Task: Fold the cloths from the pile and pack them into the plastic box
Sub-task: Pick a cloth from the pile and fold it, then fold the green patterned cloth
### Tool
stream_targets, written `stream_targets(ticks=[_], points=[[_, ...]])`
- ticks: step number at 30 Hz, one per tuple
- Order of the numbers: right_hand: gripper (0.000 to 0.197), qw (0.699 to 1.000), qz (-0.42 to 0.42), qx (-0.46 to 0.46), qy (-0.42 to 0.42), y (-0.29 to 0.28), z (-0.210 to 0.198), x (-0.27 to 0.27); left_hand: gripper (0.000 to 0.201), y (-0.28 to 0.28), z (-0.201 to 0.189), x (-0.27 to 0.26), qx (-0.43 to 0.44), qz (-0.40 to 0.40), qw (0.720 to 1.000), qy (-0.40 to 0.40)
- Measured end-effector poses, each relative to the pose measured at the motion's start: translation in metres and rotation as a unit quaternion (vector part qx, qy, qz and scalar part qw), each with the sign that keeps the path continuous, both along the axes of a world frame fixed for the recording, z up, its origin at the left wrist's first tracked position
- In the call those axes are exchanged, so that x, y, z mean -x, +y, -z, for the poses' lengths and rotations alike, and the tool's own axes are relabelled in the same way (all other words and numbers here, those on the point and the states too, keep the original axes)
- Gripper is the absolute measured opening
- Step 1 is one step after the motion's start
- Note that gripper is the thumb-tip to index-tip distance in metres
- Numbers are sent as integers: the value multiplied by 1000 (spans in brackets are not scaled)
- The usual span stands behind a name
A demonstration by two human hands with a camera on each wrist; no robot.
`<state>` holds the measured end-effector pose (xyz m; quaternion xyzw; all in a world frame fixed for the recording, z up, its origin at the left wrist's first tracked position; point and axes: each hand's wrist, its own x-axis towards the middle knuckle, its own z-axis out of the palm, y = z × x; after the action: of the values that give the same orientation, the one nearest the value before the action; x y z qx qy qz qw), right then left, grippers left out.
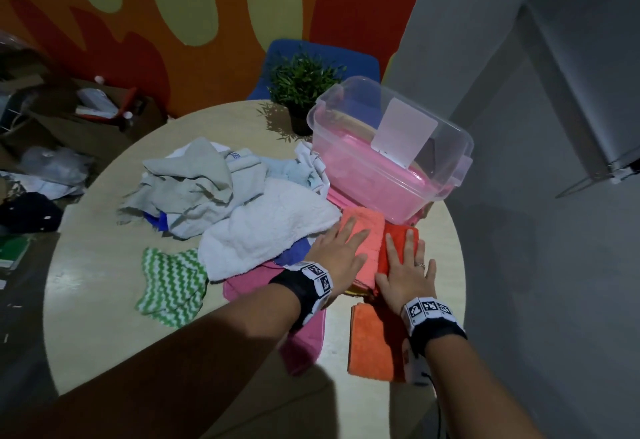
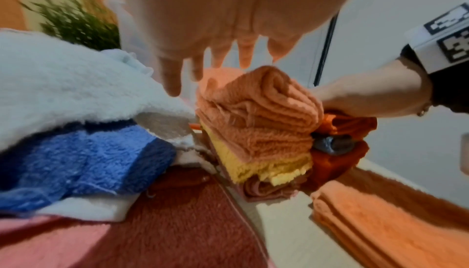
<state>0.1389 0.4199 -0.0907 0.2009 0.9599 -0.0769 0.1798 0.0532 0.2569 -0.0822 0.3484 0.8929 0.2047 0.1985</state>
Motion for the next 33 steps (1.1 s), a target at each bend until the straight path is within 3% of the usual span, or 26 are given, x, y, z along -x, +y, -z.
stream_targets(ticks=[2,4,7,10,12,15,17,19,22,25,29,33], points=[[81,1000,8,8,8,-3,-11,0,40,-19,-10,-3,-69,-56,996,30],[73,999,21,6,47,-11,-25,-4,27,-47,-15,-5,-78,-80,993,45],[53,988,41,-1,150,-37,-45,-10,25,-102,-7,-2,-106,-120,985,61],[29,966,-4,-7,259,-75,-53,-14,24,-158,10,4,-158,-232,952,118],[20,963,-32,71,259,-104,-51,-14,24,-185,13,8,-126,-308,936,117],[18,966,-65,185,166,-149,-41,-19,38,-221,21,6,54,-396,915,50],[17,972,-90,190,103,-175,-31,-24,55,-247,30,2,151,-383,911,-20],[18,970,-104,210,64,-197,-28,-29,51,-270,37,3,170,-341,923,-57],[20,965,-107,236,35,-220,-30,-34,34,-285,34,5,37,-306,948,-76],[29,963,-95,249,41,-238,-34,-34,32,-280,16,1,-112,-271,946,-138],[50,925,-52,366,91,-260,-46,-32,43,-262,-11,0,-161,-216,950,-154],[36,906,4,384,176,-269,-55,-28,44,-250,-34,-2,-181,-164,961,-133]])
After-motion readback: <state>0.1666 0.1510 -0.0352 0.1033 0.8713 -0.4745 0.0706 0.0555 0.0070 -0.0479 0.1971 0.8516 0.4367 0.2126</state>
